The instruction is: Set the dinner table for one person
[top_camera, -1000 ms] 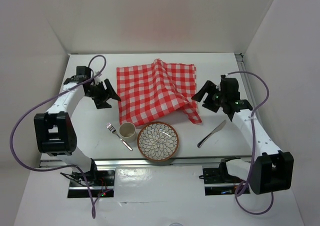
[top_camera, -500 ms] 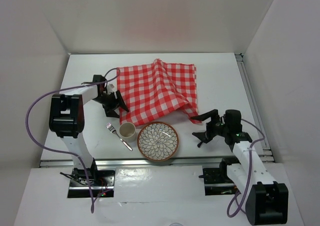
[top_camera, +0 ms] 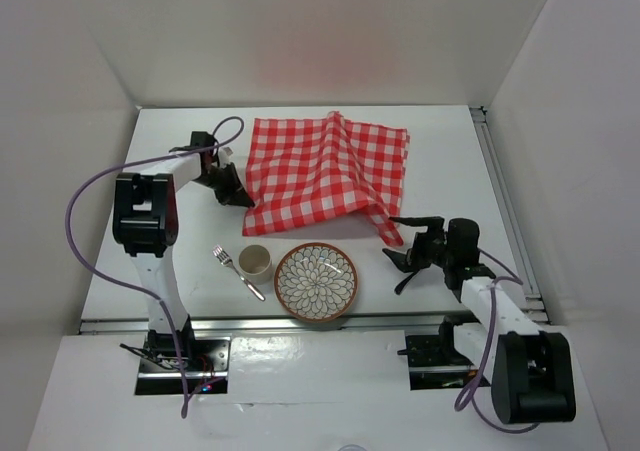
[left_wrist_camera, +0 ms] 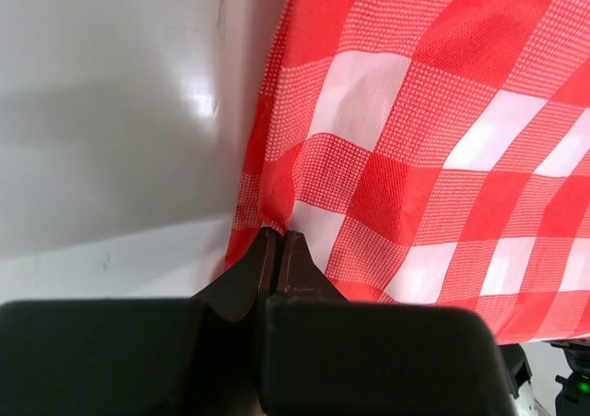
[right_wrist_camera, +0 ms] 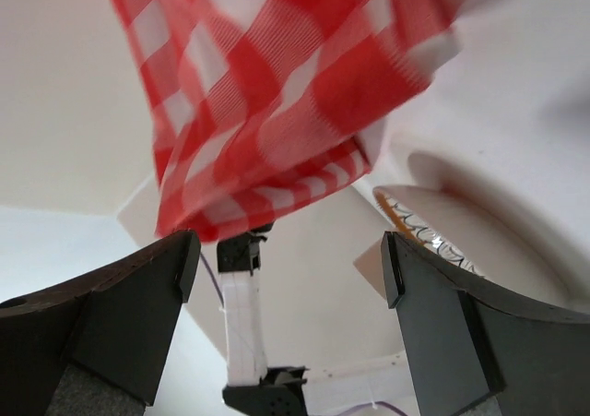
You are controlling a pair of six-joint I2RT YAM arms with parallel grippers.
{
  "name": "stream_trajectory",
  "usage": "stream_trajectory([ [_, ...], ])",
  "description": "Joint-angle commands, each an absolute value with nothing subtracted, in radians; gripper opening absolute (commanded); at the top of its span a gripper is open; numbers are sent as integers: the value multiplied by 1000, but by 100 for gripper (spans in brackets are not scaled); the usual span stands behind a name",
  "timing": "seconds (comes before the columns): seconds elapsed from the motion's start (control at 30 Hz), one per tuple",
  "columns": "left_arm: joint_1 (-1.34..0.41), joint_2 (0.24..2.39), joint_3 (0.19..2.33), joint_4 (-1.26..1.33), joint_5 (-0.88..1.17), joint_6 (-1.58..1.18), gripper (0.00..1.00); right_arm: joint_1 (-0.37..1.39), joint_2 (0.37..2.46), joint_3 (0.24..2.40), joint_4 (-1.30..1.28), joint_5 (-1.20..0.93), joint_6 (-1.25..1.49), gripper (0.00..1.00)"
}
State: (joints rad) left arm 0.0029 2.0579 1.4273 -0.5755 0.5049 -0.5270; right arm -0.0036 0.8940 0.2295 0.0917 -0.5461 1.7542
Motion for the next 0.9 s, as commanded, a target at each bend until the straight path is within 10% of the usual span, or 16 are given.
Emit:
stream_trajectory([
  [0.0, -2, 2097, 1491, -588, 548, -532, 0, -9, 988, 291, 144, -523, 1770, 92],
  [0.33, -2, 2154, 1640, -617, 560, -532, 0, 15, 1193, 422, 212, -374, 1713, 85],
  [0.47, -2, 2192, 1735, -644, 572, -543, 0, 66, 1255, 509, 198, -254, 1643, 37],
  [0.5, -2, 2192, 1790, -644, 572, -543, 0, 66, 1270, 541, 177, -236, 1585, 12],
  [0.67, -2, 2267, 2040, -750, 523, -543, 2, 66, 1311, 787, 65, -170, 1376, 0],
  [0.73, -2, 2313, 2189, -800, 493, -529, 24, 77, 1321, 871, 11, -150, 1249, 0],
  [0.8, 8, 2313, 2241, -853, 473, -517, 73, 89, 1321, 902, -34, -141, 1175, 0],
  [0.87, 8, 2272, 2205, -853, 430, -493, 91, 98, 1321, 902, -86, -126, 1105, 0],
])
